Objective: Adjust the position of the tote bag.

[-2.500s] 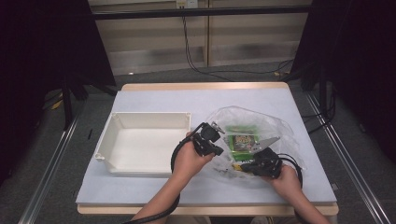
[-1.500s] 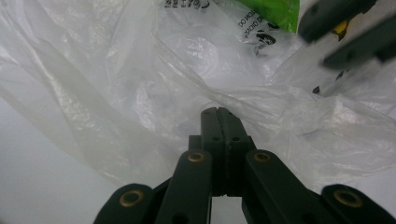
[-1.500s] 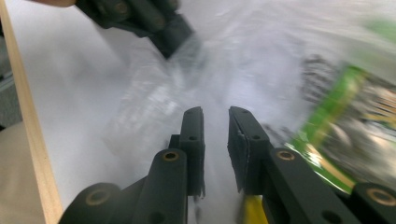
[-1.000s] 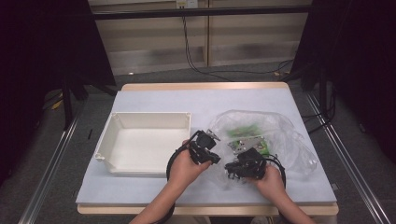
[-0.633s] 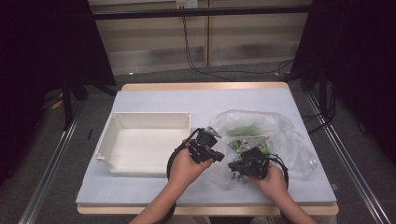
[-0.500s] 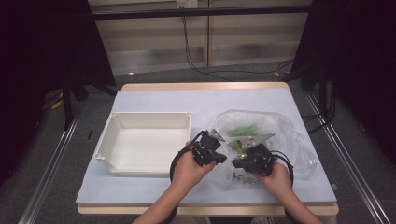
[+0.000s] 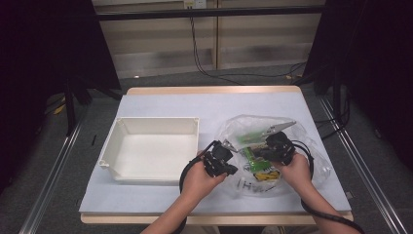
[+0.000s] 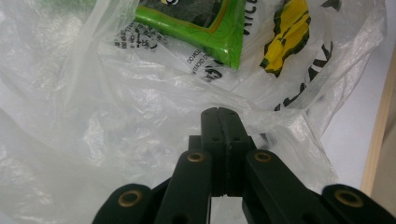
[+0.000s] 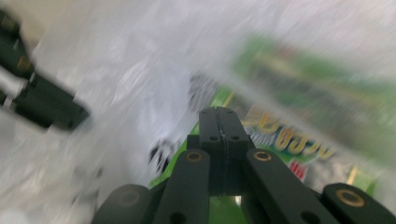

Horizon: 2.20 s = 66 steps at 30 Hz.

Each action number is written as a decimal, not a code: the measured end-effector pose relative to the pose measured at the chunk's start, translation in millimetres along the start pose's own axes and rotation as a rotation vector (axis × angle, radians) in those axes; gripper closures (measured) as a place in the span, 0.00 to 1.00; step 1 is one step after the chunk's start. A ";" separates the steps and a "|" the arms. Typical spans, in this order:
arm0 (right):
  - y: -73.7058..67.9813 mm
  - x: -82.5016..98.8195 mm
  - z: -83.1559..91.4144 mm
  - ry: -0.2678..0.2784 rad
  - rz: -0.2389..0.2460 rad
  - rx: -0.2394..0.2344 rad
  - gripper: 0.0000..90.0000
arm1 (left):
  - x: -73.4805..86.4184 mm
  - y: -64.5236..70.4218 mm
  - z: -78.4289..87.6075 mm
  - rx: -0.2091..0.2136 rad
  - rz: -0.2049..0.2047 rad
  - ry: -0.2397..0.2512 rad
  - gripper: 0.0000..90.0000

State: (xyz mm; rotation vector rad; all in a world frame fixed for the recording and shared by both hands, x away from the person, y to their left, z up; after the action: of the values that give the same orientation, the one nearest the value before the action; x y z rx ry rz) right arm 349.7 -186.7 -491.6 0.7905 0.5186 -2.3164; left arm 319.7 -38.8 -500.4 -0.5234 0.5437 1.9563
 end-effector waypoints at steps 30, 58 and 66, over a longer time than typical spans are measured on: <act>62.3 -37.6 -47.1 -0.031 -0.122 0.037 1.00 | 5.2 -4.6 0.5 0.003 0.009 0.004 1.00; 79.8 -27.5 -50.2 -0.057 -0.159 0.098 1.00 | 7.0 -8.2 7.4 -0.019 0.015 0.007 1.00; 70.2 -7.5 -32.8 -0.050 -0.175 0.078 1.00 | -3.6 -2.1 10.6 0.001 0.012 0.038 0.99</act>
State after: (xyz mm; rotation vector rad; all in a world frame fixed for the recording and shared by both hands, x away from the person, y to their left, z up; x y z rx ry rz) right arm 414.7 -216.9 -522.1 0.7475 0.4958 -2.5242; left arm 321.7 -34.4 -490.1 -0.5585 0.5732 1.9601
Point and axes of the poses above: each handheld gripper's, and its own axes: z roughly backward along the jaws, x roughly out of its underside, y roughly to its right, the point moved 7 cm from there along -z, roughly forward along the jaws, and after that the axes turned 2 degrees about -x, right-handed, at the moved point
